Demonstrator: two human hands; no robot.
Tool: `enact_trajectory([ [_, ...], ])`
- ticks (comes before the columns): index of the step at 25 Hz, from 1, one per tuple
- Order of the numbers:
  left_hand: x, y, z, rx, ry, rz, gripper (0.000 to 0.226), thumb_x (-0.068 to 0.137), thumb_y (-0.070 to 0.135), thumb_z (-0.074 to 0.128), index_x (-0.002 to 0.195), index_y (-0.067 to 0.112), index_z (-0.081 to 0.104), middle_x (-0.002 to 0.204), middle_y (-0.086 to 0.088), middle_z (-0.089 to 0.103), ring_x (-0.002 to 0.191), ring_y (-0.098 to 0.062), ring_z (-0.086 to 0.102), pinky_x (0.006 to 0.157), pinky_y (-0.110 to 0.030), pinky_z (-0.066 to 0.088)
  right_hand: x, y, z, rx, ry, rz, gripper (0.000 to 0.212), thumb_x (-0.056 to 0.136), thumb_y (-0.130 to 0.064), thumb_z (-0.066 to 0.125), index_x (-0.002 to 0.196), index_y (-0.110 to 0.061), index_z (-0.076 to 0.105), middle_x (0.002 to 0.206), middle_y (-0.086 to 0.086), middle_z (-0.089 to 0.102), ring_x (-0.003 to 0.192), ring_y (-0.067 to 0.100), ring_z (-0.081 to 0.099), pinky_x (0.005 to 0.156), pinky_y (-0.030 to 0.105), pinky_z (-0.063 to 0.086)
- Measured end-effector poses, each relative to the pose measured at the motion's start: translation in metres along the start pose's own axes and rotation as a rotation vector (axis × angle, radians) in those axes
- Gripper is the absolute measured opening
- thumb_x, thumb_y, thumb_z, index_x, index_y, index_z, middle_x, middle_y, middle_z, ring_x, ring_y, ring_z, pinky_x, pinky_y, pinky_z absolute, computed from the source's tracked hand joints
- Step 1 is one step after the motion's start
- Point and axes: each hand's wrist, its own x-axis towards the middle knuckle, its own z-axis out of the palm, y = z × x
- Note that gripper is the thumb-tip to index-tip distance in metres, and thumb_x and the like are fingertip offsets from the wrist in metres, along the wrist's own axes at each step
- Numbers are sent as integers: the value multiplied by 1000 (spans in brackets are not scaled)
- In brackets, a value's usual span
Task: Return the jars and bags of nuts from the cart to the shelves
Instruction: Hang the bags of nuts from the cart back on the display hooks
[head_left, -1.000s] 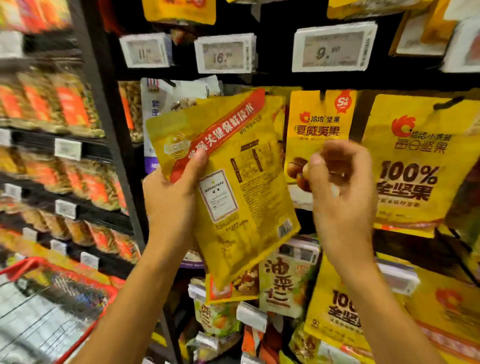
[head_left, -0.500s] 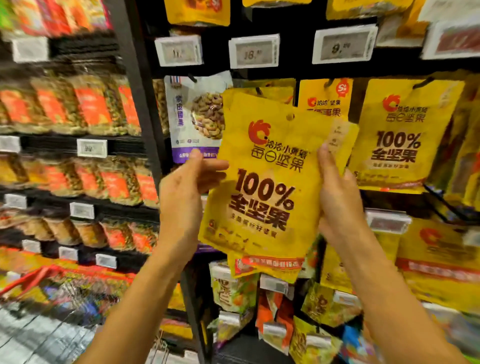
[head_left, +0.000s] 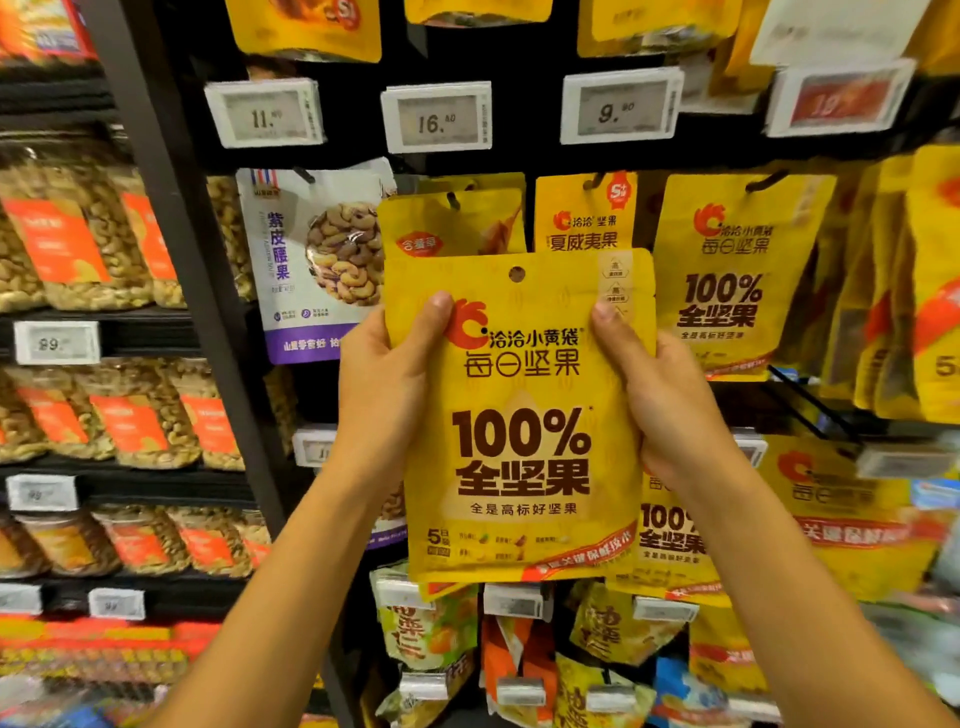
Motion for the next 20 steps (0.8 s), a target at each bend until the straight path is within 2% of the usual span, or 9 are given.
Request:
enact_trajectory([
  [2, 12, -10, 26, -72, -49, -15, 7, 91, 27, 57, 89, 26, 64, 83, 3, 75, 76, -15, 73, 59, -23, 56, 8, -8, -22, -68, 86, -49, 33, 72, -46, 59, 96, -25, 64, 85, -7, 75, 78, 11, 72, 56, 20, 55],
  [6, 33, -27, 87, -152, -152, -26, 13, 91, 26, 58, 82, 29, 67, 83, 2, 75, 77, -16, 73, 60, -27, 57, 17, -24, -71, -131, 298, -168, 19, 81, -42, 58, 82, -25, 64, 74, -9, 74, 69, 8, 71, 51, 17, 53],
  [9, 43, -36, 142, -195, -211, -27, 12, 92, 24, 58, 82, 26, 65, 79, 2, 75, 75, -16, 73, 58, -26, 57, 26, -37, -117, -181, 428, -224, 18, 89, -38, 56, 81, -25, 65, 76, -7, 75, 71, 11, 72, 53, 20, 54],
  [13, 60, -44, 208, -189, -187, 13, 8, 92, 25, 58, 85, 23, 62, 75, 5, 75, 73, -14, 72, 57, -25, 56, 57, -56, -170, -171, 453, -292, 17, 91, -34, 56, 81, -23, 65, 76, -5, 75, 71, 13, 72, 54, 21, 55],
  [17, 84, -51, 243, -130, -79, 22, 11, 93, 26, 56, 88, 18, 62, 74, 2, 74, 70, -15, 72, 55, -25, 56, 101, -59, -199, -230, 441, -272, 19, 93, -33, 54, 81, -24, 65, 75, -3, 75, 73, 15, 72, 63, 30, 59],
  [20, 96, -58, 259, -87, -16, 31, 12, 93, 25, 56, 89, 16, 63, 71, 2, 74, 68, -16, 72, 56, -26, 56, 124, -57, -214, -210, 436, -249, 22, 93, -33, 55, 76, -24, 65, 69, -2, 73, 68, 15, 71, 61, 29, 59],
])
